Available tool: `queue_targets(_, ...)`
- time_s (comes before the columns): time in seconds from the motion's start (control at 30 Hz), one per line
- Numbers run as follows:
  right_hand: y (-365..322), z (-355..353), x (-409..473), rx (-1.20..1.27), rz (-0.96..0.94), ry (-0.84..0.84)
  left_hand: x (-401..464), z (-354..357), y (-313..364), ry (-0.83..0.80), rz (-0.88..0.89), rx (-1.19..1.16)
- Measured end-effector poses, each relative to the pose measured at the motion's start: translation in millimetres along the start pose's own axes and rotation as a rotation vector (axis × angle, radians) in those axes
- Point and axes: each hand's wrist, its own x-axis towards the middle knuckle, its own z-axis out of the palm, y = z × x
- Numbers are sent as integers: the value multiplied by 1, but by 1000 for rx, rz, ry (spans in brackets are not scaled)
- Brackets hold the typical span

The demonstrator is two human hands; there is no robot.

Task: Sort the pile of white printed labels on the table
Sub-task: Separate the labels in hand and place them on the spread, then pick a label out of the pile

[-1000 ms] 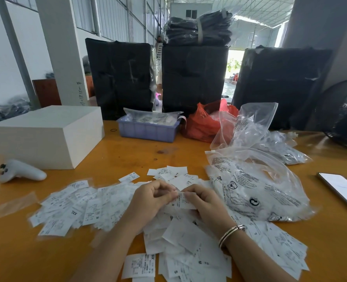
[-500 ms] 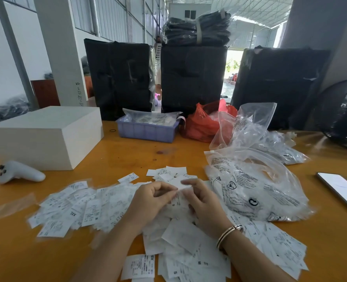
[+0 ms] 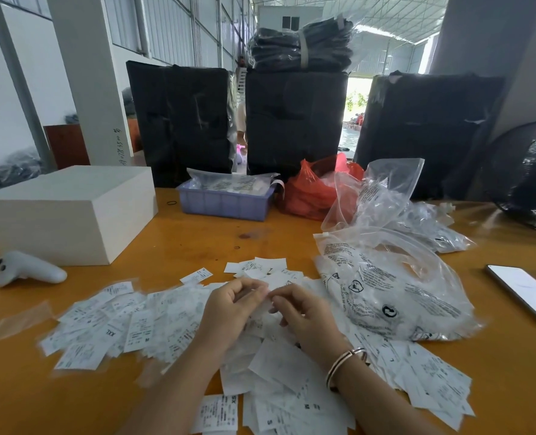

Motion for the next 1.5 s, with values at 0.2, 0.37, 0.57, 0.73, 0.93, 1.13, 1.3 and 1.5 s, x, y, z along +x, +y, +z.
queue_targets(0.2, -3, 1, -1, -114, -75, -9, 2, -6, 3, 90, -5, -11)
queue_targets(0.37, -12, -20, 10, -116, -78, 155, 7, -23, 4, 197, 28, 86)
queue_targets(0.57, 0, -96, 44, -231, 41, 575, 14, -40, -5, 218, 37, 331)
queue_targets(0.73, 42, -148, 55, -694, 373, 320, 15, -41, -13, 154, -32, 571)
queue_targets(0.93, 57, -144, 48, -1041, 464, 89, 9, -24, -11, 227, 128, 955)
queue_targets(1.13, 58, -142, 45, -850, 448, 264, 0, -7, -12, 54, 426, 857)
queue_targets(1.3, 57, -146, 46, -838, 426, 348, -3, 2, -16, -112, 539, 798)
queue_targets(1.5, 19, -132, 43, -575, 16, 494, -3, 6, -16, -79, 528, 680)
